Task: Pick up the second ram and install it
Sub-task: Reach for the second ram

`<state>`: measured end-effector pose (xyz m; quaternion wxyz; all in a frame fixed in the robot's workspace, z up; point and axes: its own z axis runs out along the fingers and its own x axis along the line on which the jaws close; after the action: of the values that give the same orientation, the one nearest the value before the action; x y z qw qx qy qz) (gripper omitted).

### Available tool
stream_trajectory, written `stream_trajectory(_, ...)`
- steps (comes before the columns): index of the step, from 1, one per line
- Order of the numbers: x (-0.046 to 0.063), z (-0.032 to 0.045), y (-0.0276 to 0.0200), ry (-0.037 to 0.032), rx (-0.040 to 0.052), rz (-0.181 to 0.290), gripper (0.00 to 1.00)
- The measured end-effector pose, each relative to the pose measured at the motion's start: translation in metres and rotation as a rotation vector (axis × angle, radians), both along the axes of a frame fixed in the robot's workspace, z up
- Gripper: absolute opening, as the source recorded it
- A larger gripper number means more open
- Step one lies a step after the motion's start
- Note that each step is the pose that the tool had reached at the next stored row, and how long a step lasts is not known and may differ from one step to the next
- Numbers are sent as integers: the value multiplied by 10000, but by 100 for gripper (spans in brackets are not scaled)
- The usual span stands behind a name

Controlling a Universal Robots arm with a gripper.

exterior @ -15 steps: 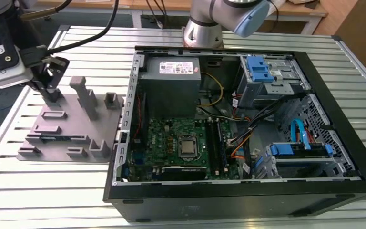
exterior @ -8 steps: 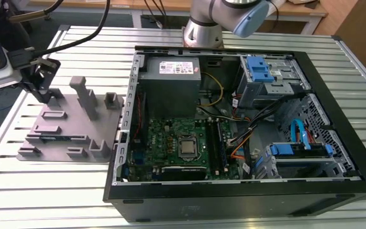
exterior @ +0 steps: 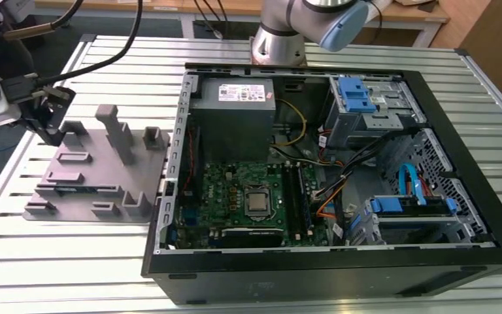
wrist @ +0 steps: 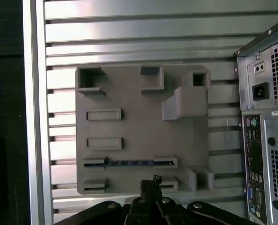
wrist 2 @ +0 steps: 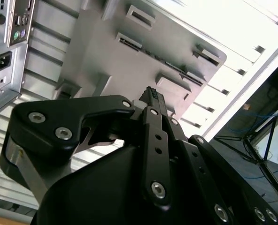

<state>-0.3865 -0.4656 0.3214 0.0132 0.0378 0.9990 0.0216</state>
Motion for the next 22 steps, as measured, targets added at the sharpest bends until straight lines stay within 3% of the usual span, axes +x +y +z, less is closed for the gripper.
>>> stream_trajectory(10,-12,-169,-23,1,-2,-1,11)
stream_trajectory(22,-20,-308,-26,2,-3,-1,11)
